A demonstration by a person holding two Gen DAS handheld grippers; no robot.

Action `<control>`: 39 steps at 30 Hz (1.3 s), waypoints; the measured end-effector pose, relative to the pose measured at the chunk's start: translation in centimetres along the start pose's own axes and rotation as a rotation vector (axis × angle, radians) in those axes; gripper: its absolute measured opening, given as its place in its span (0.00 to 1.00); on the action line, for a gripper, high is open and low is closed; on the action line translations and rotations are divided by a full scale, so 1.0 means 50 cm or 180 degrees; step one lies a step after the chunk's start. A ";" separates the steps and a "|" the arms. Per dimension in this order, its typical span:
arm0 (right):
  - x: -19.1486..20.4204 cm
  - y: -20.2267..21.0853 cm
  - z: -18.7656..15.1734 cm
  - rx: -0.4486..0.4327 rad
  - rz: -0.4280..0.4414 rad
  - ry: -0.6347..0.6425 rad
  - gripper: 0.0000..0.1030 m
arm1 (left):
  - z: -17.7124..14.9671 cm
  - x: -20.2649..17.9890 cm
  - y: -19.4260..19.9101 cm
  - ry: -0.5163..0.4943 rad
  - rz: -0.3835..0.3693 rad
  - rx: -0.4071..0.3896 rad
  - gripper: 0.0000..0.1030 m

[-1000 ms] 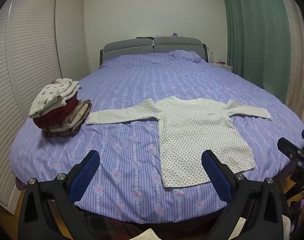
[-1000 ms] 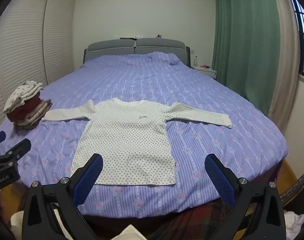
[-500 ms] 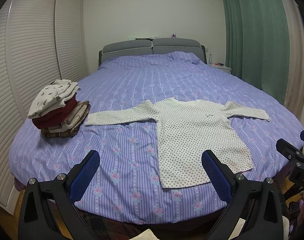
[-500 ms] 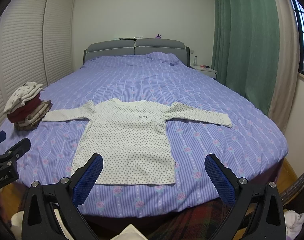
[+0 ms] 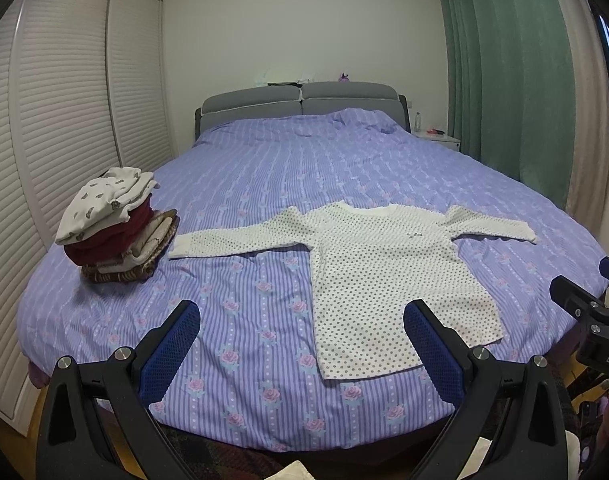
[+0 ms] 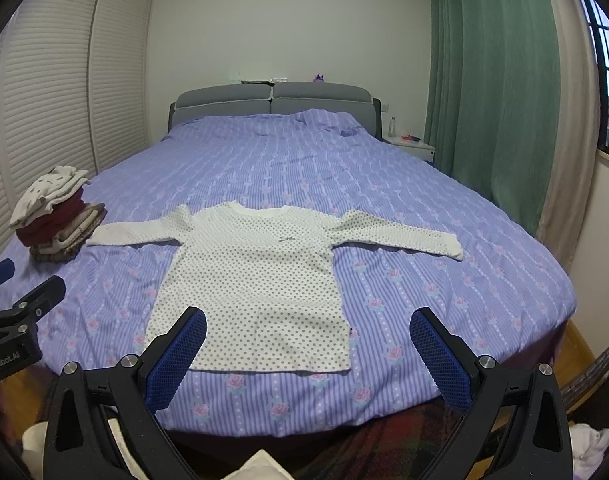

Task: Fold small clothes

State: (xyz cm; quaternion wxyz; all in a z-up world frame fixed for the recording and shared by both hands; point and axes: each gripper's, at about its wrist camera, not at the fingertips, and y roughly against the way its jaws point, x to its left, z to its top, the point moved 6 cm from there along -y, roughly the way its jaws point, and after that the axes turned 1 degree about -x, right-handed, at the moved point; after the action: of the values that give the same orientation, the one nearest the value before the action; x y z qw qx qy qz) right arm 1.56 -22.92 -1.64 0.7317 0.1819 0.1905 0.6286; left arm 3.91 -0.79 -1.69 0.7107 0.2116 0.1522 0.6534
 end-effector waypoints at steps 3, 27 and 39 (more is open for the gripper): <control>0.000 0.002 0.001 -0.0009 -0.0004 0.0001 1.00 | 0.001 -0.001 0.000 0.0006 -0.0001 -0.0006 1.00; -0.002 0.002 0.003 -0.0001 0.0000 0.0015 1.00 | 0.001 -0.004 0.003 -0.0008 -0.0029 -0.0036 1.00; -0.004 0.004 0.003 -0.0011 -0.0011 0.0028 1.00 | 0.000 -0.004 0.004 -0.0007 -0.0032 -0.0032 1.00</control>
State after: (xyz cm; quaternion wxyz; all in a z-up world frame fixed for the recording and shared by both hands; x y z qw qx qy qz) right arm 1.44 -23.07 -1.40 0.7322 0.1777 0.1929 0.6285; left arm 3.72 -0.97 -1.62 0.7152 0.2080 0.1492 0.6504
